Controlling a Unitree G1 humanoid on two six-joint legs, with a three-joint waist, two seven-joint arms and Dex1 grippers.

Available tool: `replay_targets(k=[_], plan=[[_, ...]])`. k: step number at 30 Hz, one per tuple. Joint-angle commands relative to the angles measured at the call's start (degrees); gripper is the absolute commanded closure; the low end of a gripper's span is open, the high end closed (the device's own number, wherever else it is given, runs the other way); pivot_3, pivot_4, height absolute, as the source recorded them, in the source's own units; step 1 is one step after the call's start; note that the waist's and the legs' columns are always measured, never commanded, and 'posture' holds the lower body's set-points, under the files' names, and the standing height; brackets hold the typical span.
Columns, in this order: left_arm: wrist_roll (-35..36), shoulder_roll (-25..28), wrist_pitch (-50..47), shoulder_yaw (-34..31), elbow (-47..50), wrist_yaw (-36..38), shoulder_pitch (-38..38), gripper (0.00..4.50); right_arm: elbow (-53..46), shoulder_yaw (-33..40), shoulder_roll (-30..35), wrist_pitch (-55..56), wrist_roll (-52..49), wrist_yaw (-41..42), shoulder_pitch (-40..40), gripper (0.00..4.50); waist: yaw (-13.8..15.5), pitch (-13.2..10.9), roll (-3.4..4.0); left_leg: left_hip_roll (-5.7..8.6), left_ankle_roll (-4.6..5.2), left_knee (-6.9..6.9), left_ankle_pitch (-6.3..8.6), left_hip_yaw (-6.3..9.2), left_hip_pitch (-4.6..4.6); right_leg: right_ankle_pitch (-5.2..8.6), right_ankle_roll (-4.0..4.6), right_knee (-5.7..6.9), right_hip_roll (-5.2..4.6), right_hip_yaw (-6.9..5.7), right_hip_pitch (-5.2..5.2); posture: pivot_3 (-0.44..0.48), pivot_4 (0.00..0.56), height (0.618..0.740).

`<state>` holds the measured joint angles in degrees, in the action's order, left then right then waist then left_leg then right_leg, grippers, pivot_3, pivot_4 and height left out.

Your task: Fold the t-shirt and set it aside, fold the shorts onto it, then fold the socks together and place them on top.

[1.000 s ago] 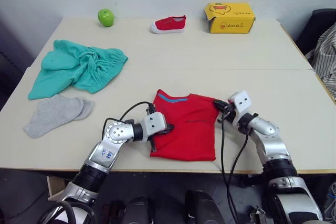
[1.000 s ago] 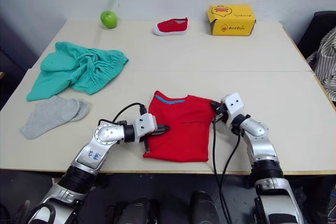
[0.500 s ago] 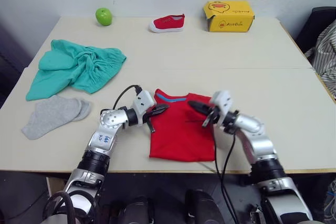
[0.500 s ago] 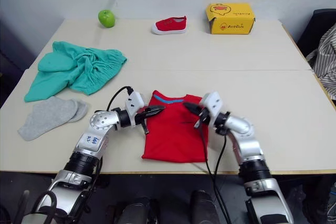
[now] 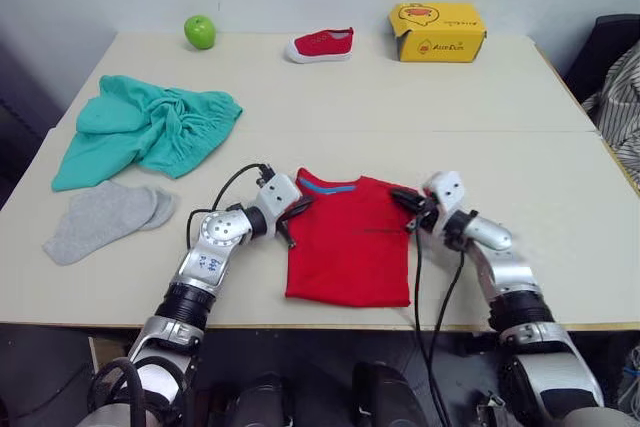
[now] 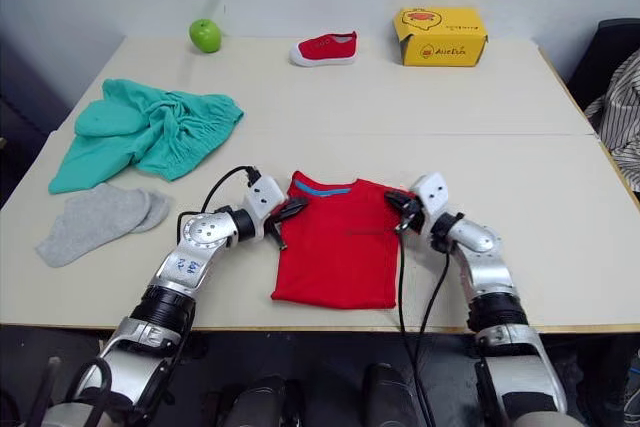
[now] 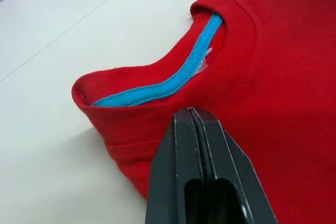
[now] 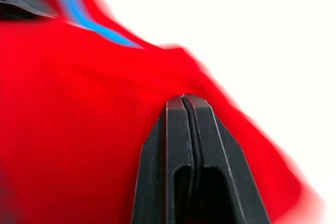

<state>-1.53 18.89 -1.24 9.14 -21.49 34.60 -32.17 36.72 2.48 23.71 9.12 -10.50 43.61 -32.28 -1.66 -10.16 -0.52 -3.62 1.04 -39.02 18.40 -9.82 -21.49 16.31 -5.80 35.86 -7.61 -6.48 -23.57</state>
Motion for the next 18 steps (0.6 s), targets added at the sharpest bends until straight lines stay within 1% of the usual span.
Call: replay_targets(k=[1,3,5,6,8,10,12,15,18], plan=[[2.84,0.13,-0.47,-1.12,5.18,2.25,1.28,4.48,-4.12,4.25,1.54,0.55,-4.09,0.98,-0.22,4.5,-0.01,0.0,0.0,0.0,0.0,0.01,0.0,-0.01,-0.02,0.0,0.0,0.0,0.0,0.01,-0.03,0.0,0.15,0.74],[7.13,0.16,-0.44,-1.7,10.47,6.41,2.19,4.48,-12.65,4.31,1.38,-2.32,-8.58,5.63,3.18,4.5,0.01,-0.02,0.01,-0.01,0.0,0.03,0.0,-0.03,-0.06,0.0,0.0,-0.01,0.0,0.03,-0.09,0.0,0.15,0.74],[9.5,1.27,-0.62,-0.85,15.35,10.62,4.32,4.48,-23.28,2.49,1.31,-7.53,-12.84,9.27,8.14,4.5,0.03,-0.02,0.0,-0.05,-0.06,0.08,0.03,-0.02,-0.12,0.0,0.0,-0.04,0.05,0.03,-0.14,0.0,0.15,0.74],[9.97,2.27,-0.48,-0.03,17.56,12.77,5.87,4.48,-28.62,0.88,1.35,-9.89,-13.73,9.87,11.01,4.5,0.04,-0.01,0.01,-0.06,-0.07,0.1,0.04,-0.02,-0.12,0.01,0.01,-0.05,0.06,0.03,-0.15,0.0,0.15,0.74],[10.16,3.76,-0.46,1.14,20.52,15.27,8.25,4.48,-36.04,-1.34,1.51,-12.84,-14.03,9.77,15.22,4.5,-0.02,-0.01,0.02,-0.1,-0.16,0.15,0.1,-0.02,-0.08,0.03,0.05,-0.11,0.11,0.02,-0.13,0.0,0.15,0.74],[10.4,4.66,-1.34,1.55,22.59,15.91,11.49,4.48,-43.09,-4.74,0.58,-14.51,-12.78,8.17,20.07,4.5,0.01,-0.01,0.02,-0.09,-0.14,0.12,0.11,-0.05,-0.08,0.03,0.05,-0.12,0.11,0.04,-0.14,0.0,0.15,0.74],[10.39,4.92,-2.18,1.54,23.53,15.74,13.38,4.48,-46.52,-6.58,0.16,-15.19,-11.58,7.01,22.77,4.5,0.05,-0.01,0.01,-0.08,-0.11,0.11,0.14,-0.04,-0.06,0.04,0.06,-0.3,0.07,0.04,-0.14,0.0,0.15,0.74],[8.24,5.76,-1.51,2.1,23.11,15.23,15.4,4.48,-45.65,-6.74,0.78,-13.07,-8.84,5.84,26.07,4.5,0.27,-0.03,-0.01,-0.05,-0.02,0.08,0.25,-0.03,-0.06,0.04,0.06,-0.3,-0.01,0.04,-0.14,0.0,0.15,0.74],[8.63,5.62,-2.05,1.42,22.18,14.49,16.8,4.48,-43.43,-3.27,2.56,-12.92,-9.01,5.09,28.38,4.5,0.54,-0.03,0.0,-0.01,0.06,0.05,0.33,0.0,-0.06,0.03,0.06,-0.31,-0.09,0.02,-0.13,0.0,0.15,0.74]])
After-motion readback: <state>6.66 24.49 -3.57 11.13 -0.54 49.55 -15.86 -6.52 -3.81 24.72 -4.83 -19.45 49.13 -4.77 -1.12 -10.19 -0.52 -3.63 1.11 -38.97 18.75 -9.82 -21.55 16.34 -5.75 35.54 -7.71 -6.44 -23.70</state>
